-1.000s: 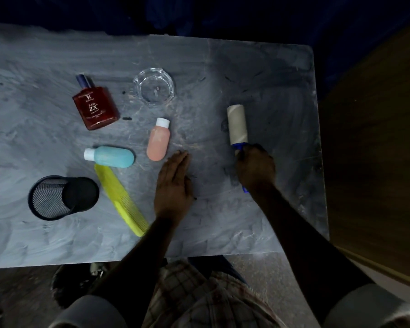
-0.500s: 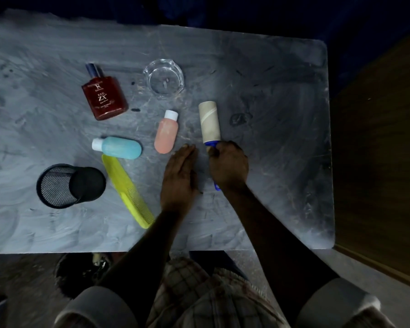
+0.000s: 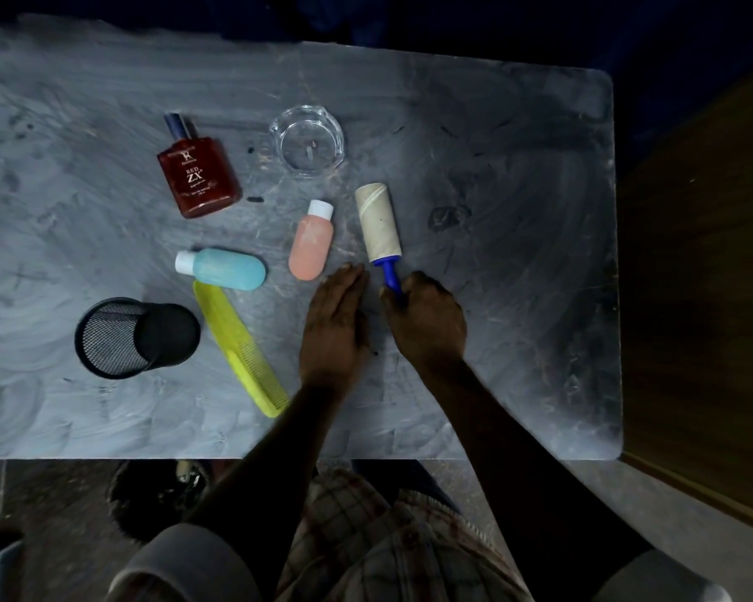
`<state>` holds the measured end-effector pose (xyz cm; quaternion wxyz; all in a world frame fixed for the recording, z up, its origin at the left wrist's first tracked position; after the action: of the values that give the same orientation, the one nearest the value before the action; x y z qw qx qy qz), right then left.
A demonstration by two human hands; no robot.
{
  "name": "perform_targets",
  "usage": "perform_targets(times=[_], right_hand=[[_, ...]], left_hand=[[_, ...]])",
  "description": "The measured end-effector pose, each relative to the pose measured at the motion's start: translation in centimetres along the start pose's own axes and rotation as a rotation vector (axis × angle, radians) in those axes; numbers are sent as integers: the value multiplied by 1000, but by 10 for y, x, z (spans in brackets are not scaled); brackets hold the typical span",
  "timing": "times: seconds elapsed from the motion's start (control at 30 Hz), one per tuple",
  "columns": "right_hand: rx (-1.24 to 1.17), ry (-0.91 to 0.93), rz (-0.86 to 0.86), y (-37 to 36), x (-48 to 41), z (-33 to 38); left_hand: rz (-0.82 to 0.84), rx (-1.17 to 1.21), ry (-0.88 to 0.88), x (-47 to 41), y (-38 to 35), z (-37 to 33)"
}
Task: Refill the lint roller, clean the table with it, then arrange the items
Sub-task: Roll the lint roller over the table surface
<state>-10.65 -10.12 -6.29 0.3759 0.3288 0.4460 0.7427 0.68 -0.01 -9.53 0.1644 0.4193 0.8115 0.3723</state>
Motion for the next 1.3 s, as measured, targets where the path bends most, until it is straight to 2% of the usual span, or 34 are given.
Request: perform_targets(times=[0.27,0.53,1.0,1.3], right_hand=[[-117,-37,23,-1,-4,-10],[-120,-98,-33,12,-8,-38],[-91,-252,-156,61,-8,-123],[-89,-278,-138,81,9,-191]], left_hand=[[-14,22,-6,0,2,-2],[-6,27,16,1,5,-5],[18,13,17,1,2,-7],[-12,-8,9,1,3,-8]])
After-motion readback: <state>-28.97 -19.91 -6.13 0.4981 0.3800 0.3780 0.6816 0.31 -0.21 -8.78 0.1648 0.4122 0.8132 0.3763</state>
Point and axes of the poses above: each hand's wrist, its own x-axis away from the middle knuckle, its own y-axis out of the back of the hand, z = x × y, the point moved 9 cm from there along -x, towards the middle knuckle, and after that the axes turned 13 degrees about y, right-handed, at the moved point
